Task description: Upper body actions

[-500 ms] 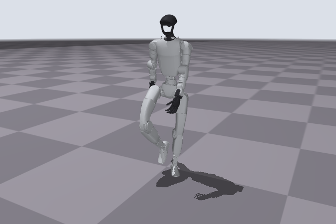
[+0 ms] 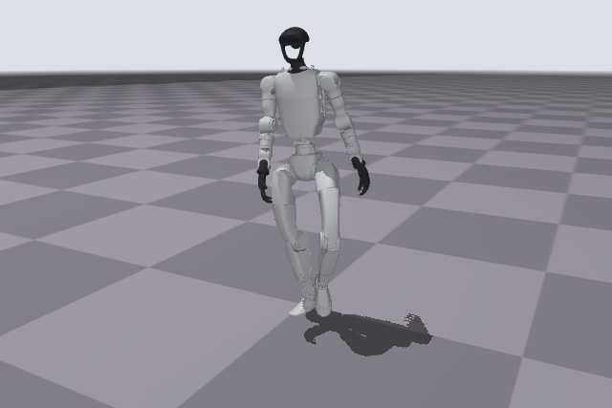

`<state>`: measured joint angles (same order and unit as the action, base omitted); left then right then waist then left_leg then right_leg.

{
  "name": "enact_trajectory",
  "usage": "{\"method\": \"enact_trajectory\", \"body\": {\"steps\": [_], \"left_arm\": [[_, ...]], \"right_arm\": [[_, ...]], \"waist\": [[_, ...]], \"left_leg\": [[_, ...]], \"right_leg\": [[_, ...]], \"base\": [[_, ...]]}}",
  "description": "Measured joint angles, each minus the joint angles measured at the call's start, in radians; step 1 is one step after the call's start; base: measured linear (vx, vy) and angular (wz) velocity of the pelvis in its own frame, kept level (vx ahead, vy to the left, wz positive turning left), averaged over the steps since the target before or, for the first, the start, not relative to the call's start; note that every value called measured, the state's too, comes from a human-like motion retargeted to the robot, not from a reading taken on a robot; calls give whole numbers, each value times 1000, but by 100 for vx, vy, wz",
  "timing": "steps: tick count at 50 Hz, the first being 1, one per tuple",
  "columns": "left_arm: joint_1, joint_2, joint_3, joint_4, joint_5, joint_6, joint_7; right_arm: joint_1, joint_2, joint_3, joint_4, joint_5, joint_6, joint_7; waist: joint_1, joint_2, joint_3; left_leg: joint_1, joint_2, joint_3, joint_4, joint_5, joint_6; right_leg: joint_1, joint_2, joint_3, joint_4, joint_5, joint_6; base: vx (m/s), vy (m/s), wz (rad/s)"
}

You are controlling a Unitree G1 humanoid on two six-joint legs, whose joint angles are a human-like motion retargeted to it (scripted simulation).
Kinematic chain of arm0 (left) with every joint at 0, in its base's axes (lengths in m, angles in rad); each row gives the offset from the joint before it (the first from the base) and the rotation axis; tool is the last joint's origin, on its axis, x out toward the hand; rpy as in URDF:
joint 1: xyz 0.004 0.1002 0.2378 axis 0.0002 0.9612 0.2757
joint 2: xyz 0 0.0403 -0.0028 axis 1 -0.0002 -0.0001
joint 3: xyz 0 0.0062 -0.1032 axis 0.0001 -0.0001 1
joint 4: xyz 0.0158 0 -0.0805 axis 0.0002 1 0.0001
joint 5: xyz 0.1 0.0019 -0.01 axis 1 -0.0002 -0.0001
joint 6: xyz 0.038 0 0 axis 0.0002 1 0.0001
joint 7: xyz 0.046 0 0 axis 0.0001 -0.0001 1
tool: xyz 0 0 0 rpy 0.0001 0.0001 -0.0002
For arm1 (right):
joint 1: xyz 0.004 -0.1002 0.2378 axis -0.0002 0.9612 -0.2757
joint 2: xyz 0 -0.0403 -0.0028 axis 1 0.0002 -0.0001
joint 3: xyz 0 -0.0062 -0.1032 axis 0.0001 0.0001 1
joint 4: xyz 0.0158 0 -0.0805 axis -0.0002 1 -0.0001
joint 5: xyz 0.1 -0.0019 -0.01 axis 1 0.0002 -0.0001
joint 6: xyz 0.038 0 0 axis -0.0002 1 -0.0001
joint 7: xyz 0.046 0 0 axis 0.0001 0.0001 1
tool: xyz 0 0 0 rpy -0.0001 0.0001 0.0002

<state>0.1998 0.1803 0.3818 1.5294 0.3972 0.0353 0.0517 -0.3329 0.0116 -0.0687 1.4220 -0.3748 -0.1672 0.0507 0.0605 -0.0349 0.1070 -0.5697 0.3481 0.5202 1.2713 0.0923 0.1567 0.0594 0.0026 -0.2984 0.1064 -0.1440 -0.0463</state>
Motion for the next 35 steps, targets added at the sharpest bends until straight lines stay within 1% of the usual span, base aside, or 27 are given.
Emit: {"method": "enact_trajectory", "body": {"steps": [1,2,3,5,7,8,9,10,12,13,15,16,18,19,20,22,25,26,27,28,29,30,31,32,33,34,35], "left_arm": [[29,17,4,12,1,-4,-37],[55,28,16,28,15,3,-68],[72,27,45,52,56,33,-89],[109,43,83,98,120,89,-157],[142,69,88,135,117,101,-232],[160,78,93,152,100,107,-247],[181,81,105,163,78,115,-244],[202,82,121,171,54,125,-232],[223,54,166,171,-30,137,-207],[217,37,178,171,-74,136,-201],[199,11,181,171,-134,124,-206],[185,2,178,171,-140,115,-214],[145,-10,172,166,-143,100,-228],[120,-12,163,158,-144,93,-229],[92,-13,150,146,-145,87,-227],[37,-14,102,138,-171,72,-193],[-51,-13,2,150,-236,32,-102],[-71,-17,-28,146,-253,22,-73],[-94,-25,-60,137,-272,10,-42],[-126,-42,-98,118,-296,-6,-5],[-199,-53,-142,91,-317,-19,6],[-293,-60,-189,61,-337,-31,4],[-396,-58,-195,7,-308,-40,-19],[-499,-55,-207,-49,-283,-54,-38],[-602,-50,-232,-108,-266,-77,-50],[-716,-34,-258,-162,-251,-87,-63],[-836,-12,-284,-214,-236,-89,-77]], "right_arm": [[-115,9,-4,-39,-22,-2,60],[-217,19,-15,-83,-42,-9,105],[-293,27,-38,-133,-59,-28,122],[-428,29,-47,-221,-17,-75,145],[-523,7,-53,-315,43,-106,174],[-557,-8,-53,-352,64,-117,183],[-579,-23,-57,-381,71,-128,191],[-596,-38,-64,-405,71,-139,198],[-616,-27,-58,-436,32,-154,192],[-622,-17,-52,-440,13,-159,176],[-601,13,-31,-429,-1,-173,148],[-569,31,-21,-414,-8,-181,149],[-496,62,-8,-371,-37,-192,158],[-451,69,-1,-343,-60,-188,158],[-402,71,7,-312,-83,-181,156],[-269,58,32,-241,-145,-159,144],[-21,13,40,-141,-259,-131,135],[52,-2,28,-117,-300,-125,124],[136,-18,13,-84,-346,-113,101],[240,-38,-9,-32,-404,-89,54],[308,-65,-36,32,-439,-58,4],[358,-98,-66,102,-462,-22,-48],[359,-130,-105,168,-453,16,-93],[368,-163,-142,225,-436,48,-137],[392,-195,-174,265,-403,68,-179],[423,-222,-204,278,-361,93,-195],[457,-246,-233,278,-316,120,-199]], "waist": [[12,16,48],[35,18,94],[77,-9,135],[192,-73,224],[307,-128,297],[356,-143,317],[390,-157,324],[416,-169,323],[392,-190,314],[369,-188,304],[312,-179,255],[281,-167,219],[218,-144,154],[193,-133,125],[171,-121,97],[134,-108,42],[62,-69,-60],[31,-45,-87],[0,-22,-114],[-34,2,-142],[-113,30,-157],[-214,61,-165],[-276,78,-113],[-308,91,-63],[-280,96,-14],[-277,103,40],[-287,110,98]], "left_leg": [[-112,67,-54,125,-34,7],[-207,115,-76,230,-73,27],[-265,126,-33,297,-122,70],[-350,123,36,377,-211,101],[-433,72,96,374,-235,102],[-480,46,117,360,-237,102],[-510,30,141,347,-247,102],[-532,18,168,335,-261,102],[-518,10,200,328,-273,100],[-499,12,200,331,-265,97],[-447,33,175,350,-247,80],[-403,51,147,353,-240,63],[-283,70,101,310,-225,27],[-200,62,92,246,-215,11],[-110,49,90,165,-204,-3],[99,-47,94,-105,-163,-31],[395,-259,26,-636,-49,-42],[468,-313,-14,-776,-145,-83],[553,-351,0,-929,-234,-102],[660,-358,122,-1104,-309,-76],[690,-351,145,-1211,-304,-70],[682,-336,119,-1283,-259,-74],[623,-304,-31,-1239,-245,-80],[576,-283,-133,-1208,-232,-77],[554,-288,-137,-1200,-222,-55],[540,-281,-118,-1188,-219,-41],[530,-269,-89,-1175,-219,-31]], "right_leg": [[2,25,16,5,12,-8],[2,37,42,11,22,-16],[-2,23,91,22,27,-25],[9,-29,157,45,35,-33],[11,-71,241,62,39,-40],[9,-91,262,65,43,-39],[1,-109,271,73,43,-37],[-11,-125,275,82,42,-36],[-23,-131,271,96,37,-32],[-26,-122,262,93,35,-33],[-30,-94,241,69,39,-34],[-31,-73,228,51,45,-35],[-30,-42,199,16,56,-34],[-28,-32,180,0,58,-30],[-25,-24,158,-15,59,-25],[-5,-30,125,-33,48,-1],[21,-11,45,-27,11,27],[23,9,12,-8,-4,31],[20,26,-24,26,-7,36],[9,40,-69,91,14,41],[-61,9,-191,234,157,33],[-159,-43,-353,417,362,18],[-349,-34,-201,651,465,57],[-524,-13,-79,866,516,79],[-670,30,-15,1040,464,65],[-798,15,-22,1194,432,29],[-917,-31,-66,1338,409,-18]], "base": [[-60,-30,-64],[-53,-26,-72],[-40,-26,-112],[-14,-32,-164],[7,-29,-148],[13,-11,-91],[19,1,-46],[18,5,-3],[4,4,33],[-5,2,55],[-2,3,66],[5,7,67],[7,8,62],[8,8,63],[12,10,65],[19,13,70],[38,20,100],[54,25,112],[65,27,91],[50,26,139],[21,24,228],[-33,24,287],[-61,26,228],[-77,28,41],[-76,28,-48],[-76,29,-63],[-76,30,69]]}}
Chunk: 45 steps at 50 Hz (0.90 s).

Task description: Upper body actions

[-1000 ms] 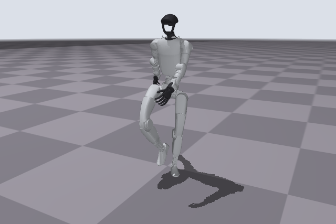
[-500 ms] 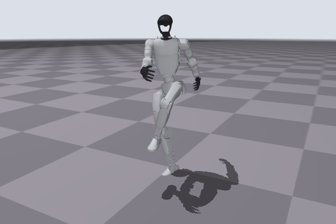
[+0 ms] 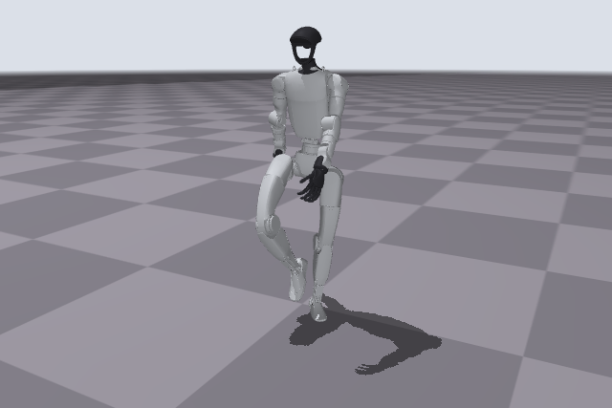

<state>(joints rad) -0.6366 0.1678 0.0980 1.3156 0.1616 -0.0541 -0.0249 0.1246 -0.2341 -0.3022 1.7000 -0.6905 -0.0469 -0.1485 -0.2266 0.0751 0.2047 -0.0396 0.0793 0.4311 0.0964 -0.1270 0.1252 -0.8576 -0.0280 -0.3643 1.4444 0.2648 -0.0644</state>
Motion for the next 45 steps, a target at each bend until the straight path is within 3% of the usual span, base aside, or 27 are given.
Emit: {"method": "enact_trajectory", "body": {"steps": [2,4,5,8,10,13,15,17,18,20,21,22,23,25,27,29,30,33,35,38,43,45], "left_arm": [[-168,40,46,-114,72,17,11],[-246,50,78,-196,96,9,31],[-266,48,73,-237,81,7,34],[-231,-2,62,-359,35,103,40],[-205,-34,51,-372,44,130,41],[-125,-66,14,-344,44,154,66],[-48,-71,-10,-303,36,170,84],[92,-40,-36,-252,26,163,95],[169,-37,-29,-215,43,165,93],[325,-61,-11,-110,71,175,100],[416,-76,14,-38,87,191,104],[501,-90,44,23,96,218,102],[573,-100,83,57,94,269,86],[664,-116,199,113,89,319,44],[722,-116,292,170,-15,296,15],[752,-111,406,210,-101,287,-53],[764,-110,466,227,-128,290,-89],[855,-92,588,261,-139,309,-125],[915,-47,610,296,-159,312,-109],[1015,22,595,359,-229,311,-27],[985,21,622,374,-326,275,23],[958,-1,611,350,-301,250,-38]], "right_arm": [[39,-32,-17,0,62,70,-1],[109,-59,-28,0,89,110,-21],[154,-72,-32,0,104,117,-31],[302,-90,-68,0,132,103,-76],[347,-80,-85,0,140,94,-93],[366,-46,-113,0,150,65,-100],[336,-26,-118,0,151,39,-87],[263,-16,-70,0,152,41,-18],[231,-6,-46,0,148,43,-5],[158,19,-12,0,144,40,8],[117,32,36,0,161,38,26],[66,47,83,0,179,40,44],[-4,66,128,0,197,52,62],[-201,113,140,0,223,75,109],[-412,163,157,-11,271,27,156],[-609,219,173,-107,305,2,225],[-687,257,169,-187,306,-12,254],[-856,355,167,-417,367,-105,379],[-928,369,175,-574,432,-141,486],[-946,325,204,-723,419,-225,522],[-971,271,284,-820,250,-310,434],[-911,276,316,-818,211,-333,411]], "waist": [[-111,16,104],[-166,25,153],[-183,41,154],[-157,54,41],[-120,78,-20],[-69,77,-99],[-39,61,-155],[13,2,-140],[21,-17,-166],[43,-41,-230],[75,-55,-259],[109,-78,-285],[145,-121,-306],[208,-127,-274],[305,-90,-176],[362,-83,-63],[387,-104,0],[523,-190,114],[579,-265,124],[644,-307,68],[569,-270,-6],[527,-229,-74]], "left_leg": [[-34,14,-75,33,-4,12],[-27,41,-66,32,-1,12],[-21,62,-50,24,0,9],[-21,54,2,3,-4,6],[-25,67,-22,-12,0,-2],[-22,57,-34,-17,-9,-7],[-18,25,-8,-18,-26,-8],[90,-3,66,-28,-56,-23],[104,-25,84,-26,-67,-27],[92,-69,98,13,-92,-32],[81,-67,132,77,-77,-44],[54,-52,181,174,-33,-53],[-5,-13,263,334,68,-54],[-317,186,180,849,220,7],[-568,303,57,1223,123,57],[-744,439,38,1461,30,91],[-807,471,69,1544,-16,132],[-934,445,170,1583,-95,136],[-1050,346,235,1513,-88,136],[-1079,316,312,1474,-86,134],[-935,351,278,1491,-7,118],[-814,355,204,1426,51,84]], "right_leg": [[-172,-104,-98,139,-79,-80],[-300,-79,-153,161,-141,-116],[-358,-43,-174,145,-157,-118],[-367,-73,-208,94,-245,-125],[-259,-70,-217,43,-246,-82],[7,-12,-138,-145,-139,18],[219,8,-100,-349,-106,27],[481,87,19,-609,-75,61],[597,112,87,-773,-62,88],[803,126,151,-1098,-255,113],[889,81,-6,-1215,-372,63],[941,41,-85,-1300,-452,29],[920,13,-8,-1320,-458,27],[862,15,100,-1345,-420,35],[882,55,128,-1374,-375,28],[906,87,121,-1389,-349,-4],[916,79,172,-1389,-340,-14],[966,8,261,-1399,-330,-37],[936,-61,285,-1386,-332,-39],[900,-115,293,-1353,-339,-23],[890,-59,236,-1388,-336,-14],[887,-13,199,-1417,-334,-15]], "base": [[-59,24,130],[-7,3,54],[34,-11,14],[55,-14,-25],[33,-13,-38],[17,-8,-43],[19,-1,-88],[25,-8,-137],[35,-11,-77],[37,-9,-31],[32,-6,-67],[18,-8,-115],[-9,-13,-109],[-45,-23,-94],[-53,-27,-131],[-57,-26,-112],[-46,-31,-133],[-10,-27,-145],[22,5,-5],[51,19,50],[-5,3,72],[14,13,66]]}}
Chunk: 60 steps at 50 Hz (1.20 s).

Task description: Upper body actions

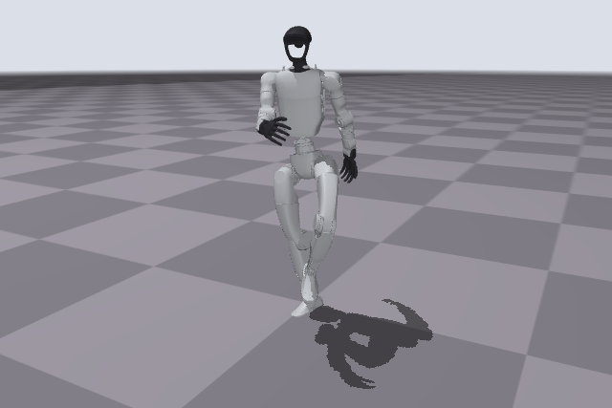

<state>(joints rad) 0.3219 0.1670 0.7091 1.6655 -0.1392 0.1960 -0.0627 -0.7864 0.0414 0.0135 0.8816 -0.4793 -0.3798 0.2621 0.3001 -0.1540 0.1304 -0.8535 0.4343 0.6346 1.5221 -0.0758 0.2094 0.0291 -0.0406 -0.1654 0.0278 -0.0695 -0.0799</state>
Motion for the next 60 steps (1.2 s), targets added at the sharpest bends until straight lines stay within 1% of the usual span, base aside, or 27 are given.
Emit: {"method": "enact_trajectory", "body": {"steps": [3,6,7,8,10,11,12,13,15,17,18,20,22,25,30,36,37,38,40,42,43,45,47,50,53,55,60], "left_arm": [[-51,-22,-48,-27,49,-15,-57],[-130,-36,-132,-46,83,-47,-42],[-162,-38,-164,-54,96,-58,-27],[-195,-40,-197,-64,114,-69,-10],[-253,-48,-261,-82,144,-88,9],[-338,-48,-315,-84,159,-90,-3],[-418,-45,-360,-90,177,-93,-19],[-490,-36,-387,-103,202,-95,-42],[-635,-9,-467,-149,237,-94,-86],[-741,22,-515,-239,284,-87,-97],[-771,27,-495,-300,336,-88,-84],[-791,37,-486,-397,384,-110,-50],[-764,38,-491,-469,395,-144,-17],[-702,27,-538,-554,377,-178,-3],[-613,-29,-561,-542,345,-184,-2],[-472,-78,-456,-316,229,-273,-116],[-447,-82,-444,-286,214,-277,-121],[-425,-82,-434,-258,204,-276,-116],[-389,-64,-397,-194,211,-276,-84],[-347,-44,-369,-135,252,-234,-56],[-345,-35,-355,-93,279,-192,-42],[-344,-39,-322,-11,330,-132,15],[-294,-45,-263,-13,306,-128,54],[-221,-52,-228,-46,221,-128,36],[-197,-70,-172,-34,243,-85,34],[-186,-79,-165,-43,259,-81,39],[-203,-63,-230,-108,333,-97,43]], "right_arm": [[160,12,24,46,-43,-8,15],[397,10,31,108,-96,0,41],[484,4,27,130,-113,5,44],[572,-4,17,157,-133,11,38],[704,-22,-14,220,-175,27,-3],[743,-38,-70,291,-210,62,-60],[774,-53,-120,357,-231,99,-120],[789,-62,-160,414,-225,141,-187],[793,-95,-240,543,-144,188,-295],[769,-161,-296,687,-67,199,-337],[756,-193,-316,754,-56,219,-353],[782,-242,-337,818,-65,291,-387],[859,-265,-339,818,-42,337,-425],[961,-288,-363,818,44,335,-437],[981,-239,-418,818,86,310,-390],[882,-194,-360,758,5,308,-293],[867,-186,-350,737,-14,302,-285],[851,-178,-338,714,-35,294,-276],[822,-161,-302,673,-93,273,-268],[811,-158,-266,655,-149,268,-279],[799,-154,-261,652,-176,278,-281],[778,-160,-281,646,-223,280,-308],[747,-161,-241,637,-253,257,-367],[705,-157,-200,627,-306,247,-406],[717,-168,-191,639,-304,247,-370],[744,-177,-194,655,-261,246,-354],[776,-183,-258,744,-130,267,-330]], "waist": [[-67,28,-104],[-146,51,-175],[-179,70,-189],[-205,91,-192],[-258,122,-184],[-361,157,-169],[-438,186,-145],[-465,201,-101],[-422,199,-24],[-480,229,26],[-521,251,50],[-571,279,67],[-579,284,34],[-555,291,-44],[-502,285,-93],[-456,221,-101],[-460,204,-102],[-469,188,-99],[-464,149,-88],[-405,114,-139],[-331,119,-162],[-260,137,-262],[-220,113,-261],[-324,127,-207],[-375,164,-240],[-407,176,-253],[-342,142,-216]], "left_leg": [[241,-112,-43,-319,90,-54],[533,-322,-143,-801,140,-83],[633,-387,-195,-972,105,-102],[733,-434,-229,-1132,-40,-126],[925,-412,20,-1416,-148,-96],[908,-391,-100,-1463,-101,-117],[886,-369,-201,-1487,-63,-132],[855,-345,-267,-1468,-45,-134],[831,-355,-272,-1466,-23,-109],[792,-335,-261,-1456,-22,-96],[769,-315,-286,-1445,-19,-94],[750,-292,-316,-1432,-18,-93],[757,-294,-292,-1445,-15,-90],[761,-312,-259,-1462,-16,-86],[770,-312,-263,-1465,-21,-91],[862,-399,-183,-1480,-60,-85],[863,-425,-191,-1473,-68,-80],[864,-450,-204,-1462,-77,-76],[882,-484,-200,-1445,-94,-79],[872,-516,-163,-1447,-106,-92],[859,-497,-112,-1451,-109,-106],[766,-475,-107,-1468,-98,-121],[787,-497,-39,-1516,-84,-138],[844,-517,-84,-1564,-47,-150],[816,-490,-81,-1556,-40,-156],[795,-481,-119,-1539,-37,-155],[822,-494,-127,-1543,-30,-154]], "right_leg": [[-13,11,-58,-8,-18,27],[-8,18,-128,35,-72,57],[-3,36,-158,64,-93,63],[-1,57,-178,107,-111,70],[-3,69,-267,219,-51,88],[-108,11,-403,429,140,81],[-234,-11,-433,631,290,84],[-400,43,-249,817,357,105],[-633,10,-188,1168,276,33],[-812,-97,-275,1408,225,-33],[-890,-107,-296,1480,208,-37],[-1022,-62,-302,1556,175,-36],[-1097,-31,-310,1569,154,-49],[-1114,-46,-319,1541,120,-60],[-846,-4,-282,1278,152,28],[-294,156,27,532,288,126],[-202,157,78,381,264,137],[-118,153,116,252,124,145],[32,74,-142,84,-90,68],[14,75,-86,-8,-16,44],[-23,29,13,-7,18,113],[-139,33,-17,17,17,125],[-177,50,40,20,28,84],[-140,41,-19,22,23,72],[-142,50,-24,9,13,83],[-137,48,-53,-1,11,84],[-107,46,-65,3,1,70]], "base": [[18,21,83],[29,23,99],[36,21,123],[34,17,104],[20,17,151],[-14,20,285],[-40,19,276],[-49,20,90],[-60,25,-84],[-60,33,29],[-41,28,70],[-3,16,17],[40,6,-46],[39,3,-37],[5,-5,-31],[10,-2,-66],[5,-9,43],[4,-12,39],[6,-9,-7],[10,-6,-118],[-7,-18,-163],[-23,-11,-102],[-15,-7,-95],[2,-8,66],[7,-3,68],[10,-2,90],[-1,-5,8]]}}
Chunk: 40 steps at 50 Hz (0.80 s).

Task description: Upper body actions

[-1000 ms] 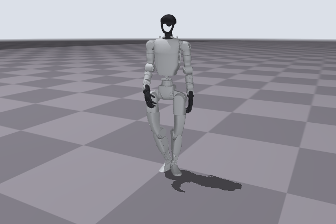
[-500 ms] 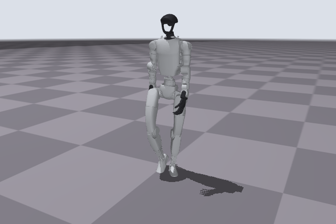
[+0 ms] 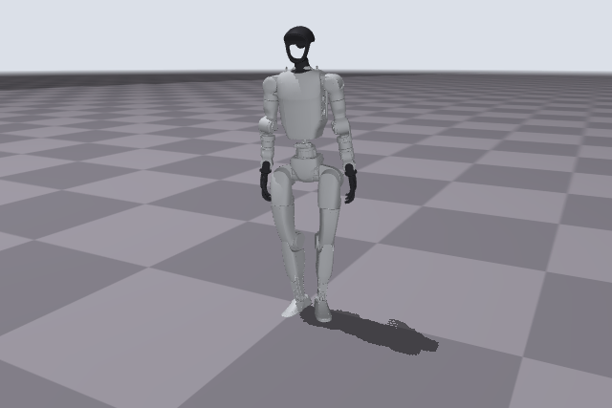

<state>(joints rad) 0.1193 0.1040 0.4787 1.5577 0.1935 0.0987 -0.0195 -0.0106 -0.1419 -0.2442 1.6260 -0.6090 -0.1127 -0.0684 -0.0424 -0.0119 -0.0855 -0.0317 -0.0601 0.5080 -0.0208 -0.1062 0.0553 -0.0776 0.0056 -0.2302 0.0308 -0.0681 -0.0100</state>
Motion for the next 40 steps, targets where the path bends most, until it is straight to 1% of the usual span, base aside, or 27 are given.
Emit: {"method": "enact_trajectory", "body": {"steps": [2,7,15,18,26,36,40], "left_arm": [[-9,5,-21,-4,25,3,23],[-15,3,-31,-12,26,1,35],[-28,2,-27,-27,-11,-18,3],[-31,9,-35,-29,-12,-17,-4],[-56,21,-61,-41,-6,-12,-6],[-65,20,-83,-45,-4,-24,8],[-73,18,-70,-29,-4,-19,-1]], "right_arm": [[13,-1,-20,25,31,6,-1],[45,5,-6,29,25,13,-7],[30,19,31,-7,-37,23,-10],[22,24,32,-21,-39,11,11],[16,16,11,-31,-20,-9,36],[28,-10,8,-25,-13,-21,33],[13,-17,34,-31,-23,-24,25]], "waist": [[11,-2,0],[-28,9,-29],[-39,15,-21],[-49,16,-20],[-49,3,-4],[-39,-6,24],[-13,5,44]], "left_leg": [[7,1,1,-6,5,-3],[-6,6,-15,-10,11,-5],[3,16,-6,-9,4,-5],[1,18,-1,-8,5,-6],[-4,14,5,4,8,-2],[3,-3,-2,-4,10,22],[11,4,16,-20,6,30]], "right_leg": [[6,0,-2,1,-3,1],[2,6,-21,-5,-8,1],[-6,19,-3,3,-3,-3],[-8,22,2,2,-1,-4],[-7,12,-2,-1,6,0],[-9,6,4,17,3,17],[-45,14,17,97,-49,22]], "base": [[0,0,0],[5,-2,19],[-2,-1,-15],[0,0,0],[0,0,0],[0,6,-1],[-5,6,-60]]}}
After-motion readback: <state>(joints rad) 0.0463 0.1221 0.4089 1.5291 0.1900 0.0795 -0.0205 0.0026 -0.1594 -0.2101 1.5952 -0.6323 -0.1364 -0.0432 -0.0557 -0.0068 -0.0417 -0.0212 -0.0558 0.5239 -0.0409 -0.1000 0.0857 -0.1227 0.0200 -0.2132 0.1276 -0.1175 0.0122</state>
